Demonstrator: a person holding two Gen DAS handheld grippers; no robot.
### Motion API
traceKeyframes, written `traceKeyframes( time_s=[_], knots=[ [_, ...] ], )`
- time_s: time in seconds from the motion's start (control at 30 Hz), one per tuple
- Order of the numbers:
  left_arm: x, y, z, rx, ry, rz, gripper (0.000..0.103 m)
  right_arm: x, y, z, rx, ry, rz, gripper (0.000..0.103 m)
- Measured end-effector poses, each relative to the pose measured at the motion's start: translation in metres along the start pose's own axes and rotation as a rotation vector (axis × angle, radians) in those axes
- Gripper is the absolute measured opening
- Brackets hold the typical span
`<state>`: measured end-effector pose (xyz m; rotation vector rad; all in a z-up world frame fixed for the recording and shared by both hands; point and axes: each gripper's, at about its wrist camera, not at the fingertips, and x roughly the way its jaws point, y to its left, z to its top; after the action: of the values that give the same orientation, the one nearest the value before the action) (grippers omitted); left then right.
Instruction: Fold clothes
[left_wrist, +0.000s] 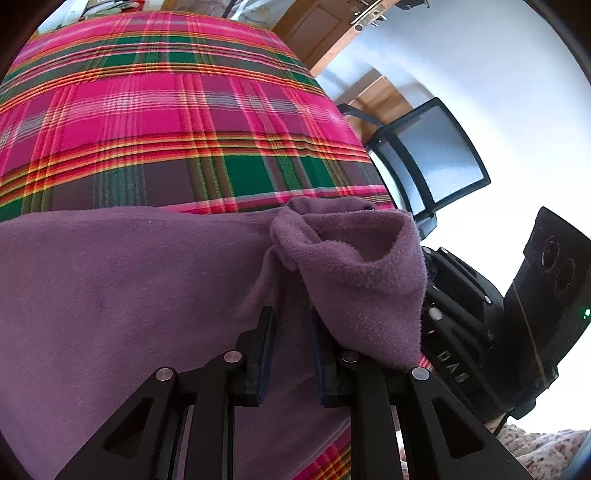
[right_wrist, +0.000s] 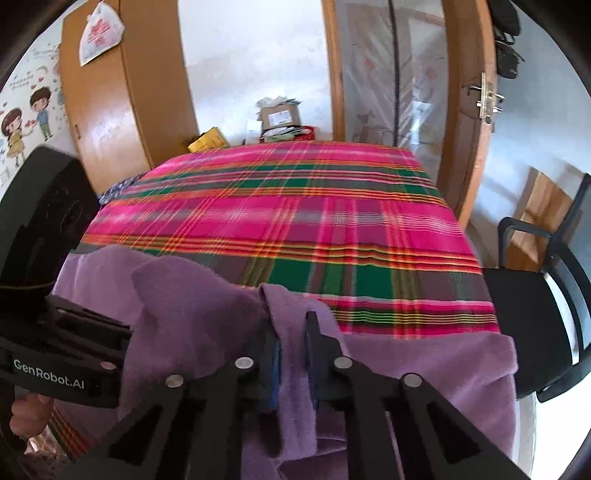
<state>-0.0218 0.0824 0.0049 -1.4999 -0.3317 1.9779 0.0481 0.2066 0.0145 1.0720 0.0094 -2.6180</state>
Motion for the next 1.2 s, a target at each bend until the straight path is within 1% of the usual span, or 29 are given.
traceKeyframes(
  time_s=[0.17,0.33,0.6,0.8,0.97,1.07,1.2],
  knots=[
    [0.003,-0.011,0.005,0.025,-0.001,0.000,0.019,-0.018,-0.024,0.000,0.070,-0.041,0.003,0.009],
    [0.009,-0.020,0.009,0.053,0.010,0.006,0.019,-0.038,-0.058,0.003,0.159,-0.090,-0.019,0.008],
    [0.025,-0.037,0.017,0.081,0.035,0.004,0.019,-0.064,-0.106,0.001,0.237,-0.151,-0.121,0.008],
    [0.036,-0.043,0.020,0.083,0.058,0.018,0.019,-0.073,-0.138,-0.004,0.276,-0.163,-0.182,0.008],
    [0.044,-0.050,0.021,0.095,0.070,0.034,0.019,-0.074,-0.161,-0.009,0.305,-0.160,-0.202,0.008],
    [0.047,-0.054,0.023,0.099,0.075,0.043,0.019,-0.072,-0.173,-0.013,0.319,-0.153,-0.220,0.004],
    [0.052,-0.060,0.026,0.102,0.078,0.048,0.019,-0.072,-0.189,-0.020,0.356,-0.155,-0.239,0.003]
  ],
)
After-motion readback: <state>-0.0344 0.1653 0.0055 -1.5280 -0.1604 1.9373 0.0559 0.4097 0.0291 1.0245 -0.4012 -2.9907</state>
